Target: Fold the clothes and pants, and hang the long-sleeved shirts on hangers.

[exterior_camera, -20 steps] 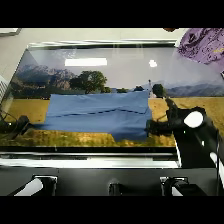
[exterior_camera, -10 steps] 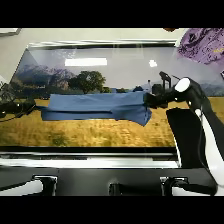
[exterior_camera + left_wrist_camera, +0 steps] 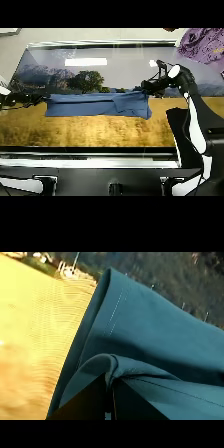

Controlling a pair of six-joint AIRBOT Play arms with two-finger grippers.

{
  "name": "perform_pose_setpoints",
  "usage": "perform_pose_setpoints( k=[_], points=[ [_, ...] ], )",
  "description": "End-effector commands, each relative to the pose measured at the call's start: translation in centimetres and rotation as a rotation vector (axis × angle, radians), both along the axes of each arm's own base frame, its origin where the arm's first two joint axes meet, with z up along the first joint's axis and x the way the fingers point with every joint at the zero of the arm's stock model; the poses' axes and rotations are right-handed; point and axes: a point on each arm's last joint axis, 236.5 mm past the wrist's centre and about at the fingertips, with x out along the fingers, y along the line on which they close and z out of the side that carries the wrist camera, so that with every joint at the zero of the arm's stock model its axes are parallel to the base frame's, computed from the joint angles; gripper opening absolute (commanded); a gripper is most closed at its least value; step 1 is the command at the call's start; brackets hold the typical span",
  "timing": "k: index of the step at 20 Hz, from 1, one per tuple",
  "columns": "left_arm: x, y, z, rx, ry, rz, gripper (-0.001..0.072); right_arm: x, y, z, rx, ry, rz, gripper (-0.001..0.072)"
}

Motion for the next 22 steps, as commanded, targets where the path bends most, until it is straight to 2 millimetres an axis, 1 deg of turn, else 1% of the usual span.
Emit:
perform_pose_setpoints(
  k=[1, 3, 4, 5, 7, 8, 9, 10, 11, 12, 13, 14, 15, 16, 18, 20, 22],
  points=[
    [0.4, -0.9, -1.7, -0.019, 0.040, -0.030, 0.0015, 0.5, 0.0, -2.3, 0.002, 0.049, -0.020, 0.0025],
    [0.3, -1.2, -2.6, -0.026, 0.060, -0.035, 0.0028, 0.2, 0.5, -3.5, 0.025, 0.086, -0.022, 0.0027],
    [0.3, -1.2, -2.8, -0.027, 0.063, -0.033, 0.0088, 0.1, 0.8, -3.7, 0.043, 0.097, -0.024, 0.0035],
    [0.3, -1.2, -2.8, -0.027, 0.062, -0.033, 0.0178, 0.2, 1.2, -3.7, 0.062, 0.104, -0.038, 0.0084],
    [0.4, -1.1, -2.6, -0.026, 0.058, -0.034, 0.0401, 0.3, 1.6, -3.4, 0.099, 0.119, -0.081, 0.0184],
    [0.4, -1.2, -2.3, -0.028, 0.059, -0.040, 0.0493, 0.2, 1.8, -3.0, 0.116, 0.125, -0.086, 0.0235],
    [0.5, -1.2, -1.8, -0.029, 0.056, -0.046, 0.0552, 0.2, 2.1, -2.4, 0.130, 0.123, -0.090, 0.0301],
    [0.7, -1.1, -1.1, -0.031, 0.050, -0.053, 0.0552, 0.2, 1.8, -1.3, 0.138, 0.116, -0.106, 0.0370],
    [1.1, -1.1, -0.2, -0.029, 0.040, -0.062, 0.0552, 0.3, 1.0, -0.1, 0.145, 0.107, -0.125, 0.0385],
    [1.5, -1.0, 1.0, -0.027, 0.026, -0.074, 0.0552, 0.2, -0.4, 1.1, 0.150, 0.111, -0.142, 0.0397],
    [2.0, -0.9, 2.2, -0.022, 0.010, -0.083, 0.0552, -0.1, -2.2, 1.9, 0.155, 0.130, -0.155, 0.0470],
    [2.4, -0.9, 3.5, -0.018, -0.009, -0.093, 0.0552, -0.5, -4.3, 2.2, 0.174, 0.160, -0.182, 0.0499],
    [2.8, -0.8, 4.5, -0.013, -0.023, -0.102, 0.0552, -1.0, -6.1, 2.2, 0.207, 0.189, -0.201, 0.0505],
    [3.1, -0.9, 5.2, -0.010, -0.034, -0.110, 0.0551, -1.5, -7.5, 2.1, 0.257, 0.215, -0.202, 0.0581],
    [3.3, -1.1, 6.1, -0.005, -0.049, -0.117, 0.0552, -2.0, -8.8, 1.9, 0.378, 0.236, -0.170, 0.0670],
    [3.0, -1.4, 6.0, -0.013, -0.036, -0.119, 0.0552, -2.1, -9.2, 1.1, 0.439, 0.230, -0.121, 0.0676],
    [2.9, -1.6, 6.0, -0.019, -0.029, -0.118, 0.0551, -2.3, -9.1, -1.0, 0.423, 0.245, -0.079, 0.0676]
  ],
)
